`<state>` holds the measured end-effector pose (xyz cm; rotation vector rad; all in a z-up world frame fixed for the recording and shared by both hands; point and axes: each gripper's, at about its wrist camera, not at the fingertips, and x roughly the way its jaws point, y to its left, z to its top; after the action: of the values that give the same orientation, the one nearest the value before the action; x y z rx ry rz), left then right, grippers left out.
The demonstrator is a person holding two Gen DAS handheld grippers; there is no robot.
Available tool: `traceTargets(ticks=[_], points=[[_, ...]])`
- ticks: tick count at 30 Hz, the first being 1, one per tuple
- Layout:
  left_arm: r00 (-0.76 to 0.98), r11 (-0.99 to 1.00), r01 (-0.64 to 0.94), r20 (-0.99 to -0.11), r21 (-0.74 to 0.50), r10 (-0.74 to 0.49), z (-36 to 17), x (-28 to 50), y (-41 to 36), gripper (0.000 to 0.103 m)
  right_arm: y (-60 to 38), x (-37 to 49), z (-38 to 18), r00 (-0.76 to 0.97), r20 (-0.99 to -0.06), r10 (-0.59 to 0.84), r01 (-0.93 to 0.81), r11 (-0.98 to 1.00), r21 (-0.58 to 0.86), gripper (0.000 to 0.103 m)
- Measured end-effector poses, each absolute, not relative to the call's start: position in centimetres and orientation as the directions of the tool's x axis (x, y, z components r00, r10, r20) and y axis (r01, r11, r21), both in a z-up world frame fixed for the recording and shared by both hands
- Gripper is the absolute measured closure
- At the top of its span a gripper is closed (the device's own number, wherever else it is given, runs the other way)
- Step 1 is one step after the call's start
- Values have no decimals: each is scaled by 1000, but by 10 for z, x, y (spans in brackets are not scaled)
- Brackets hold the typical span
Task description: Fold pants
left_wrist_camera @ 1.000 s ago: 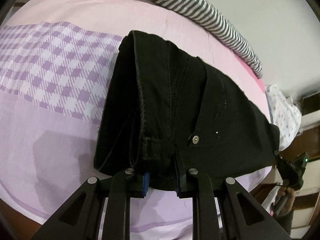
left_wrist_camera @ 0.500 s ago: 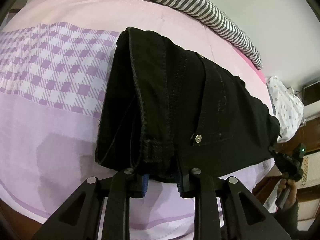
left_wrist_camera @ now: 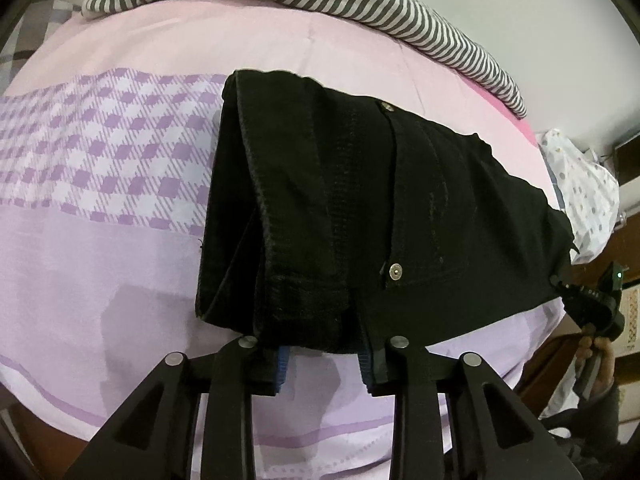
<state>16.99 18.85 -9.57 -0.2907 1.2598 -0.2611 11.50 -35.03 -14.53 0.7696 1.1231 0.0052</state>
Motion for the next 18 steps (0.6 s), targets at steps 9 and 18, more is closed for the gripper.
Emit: traceTargets(ticks=[9,18], points=[[312,965,90,-913,-245,-261,-75,138,192,53,-362,114,-149,482,-766,425,385,682,621,89],[489,950,284,-833,-130,-260,-16,118,128,53,-372,116,-143,539,-694,477,362,613,703,85]])
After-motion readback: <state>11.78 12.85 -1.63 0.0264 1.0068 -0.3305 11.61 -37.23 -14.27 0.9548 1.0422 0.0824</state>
